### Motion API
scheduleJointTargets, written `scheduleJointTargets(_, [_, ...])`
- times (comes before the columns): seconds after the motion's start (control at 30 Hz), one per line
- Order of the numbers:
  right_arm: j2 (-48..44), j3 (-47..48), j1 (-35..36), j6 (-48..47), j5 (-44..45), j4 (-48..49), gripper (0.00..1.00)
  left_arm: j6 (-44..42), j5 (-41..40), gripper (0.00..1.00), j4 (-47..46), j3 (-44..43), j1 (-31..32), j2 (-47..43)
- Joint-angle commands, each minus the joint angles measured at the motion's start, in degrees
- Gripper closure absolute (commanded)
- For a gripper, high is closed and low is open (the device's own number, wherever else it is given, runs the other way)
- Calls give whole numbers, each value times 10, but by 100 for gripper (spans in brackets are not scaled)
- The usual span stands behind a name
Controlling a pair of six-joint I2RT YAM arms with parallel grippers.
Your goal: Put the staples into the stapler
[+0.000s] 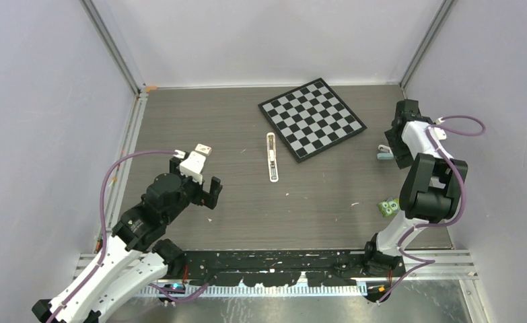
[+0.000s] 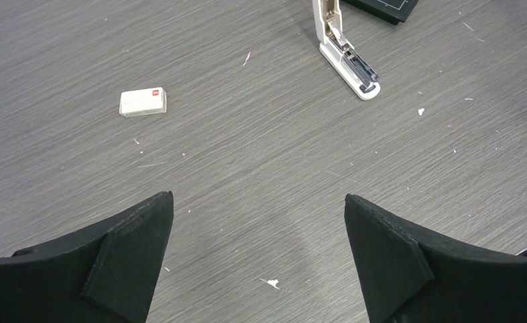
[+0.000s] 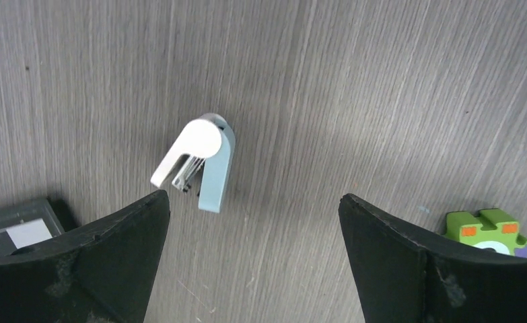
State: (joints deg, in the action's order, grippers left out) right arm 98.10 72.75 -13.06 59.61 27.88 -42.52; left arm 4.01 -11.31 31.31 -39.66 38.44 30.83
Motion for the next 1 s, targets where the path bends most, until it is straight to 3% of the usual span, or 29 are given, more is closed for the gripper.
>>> scheduleJointTargets(0.0, [31, 37, -23, 64, -24, 7, 0, -2, 6, 0, -11, -4, -2, 3])
scheduleJointTargets(0.57, [148, 94, -46, 99, -102, 31, 2, -5, -1, 0, -14, -3, -2, 6])
scheduleJointTargets(0.7, [150, 84, -46, 83, -115, 51, 10, -1, -49, 0, -8, -5, -2, 8])
scheduleJointTargets(0.97, [120, 44, -45, 28, -136, 94, 35, 3, -110, 0, 1, -12, -1, 2])
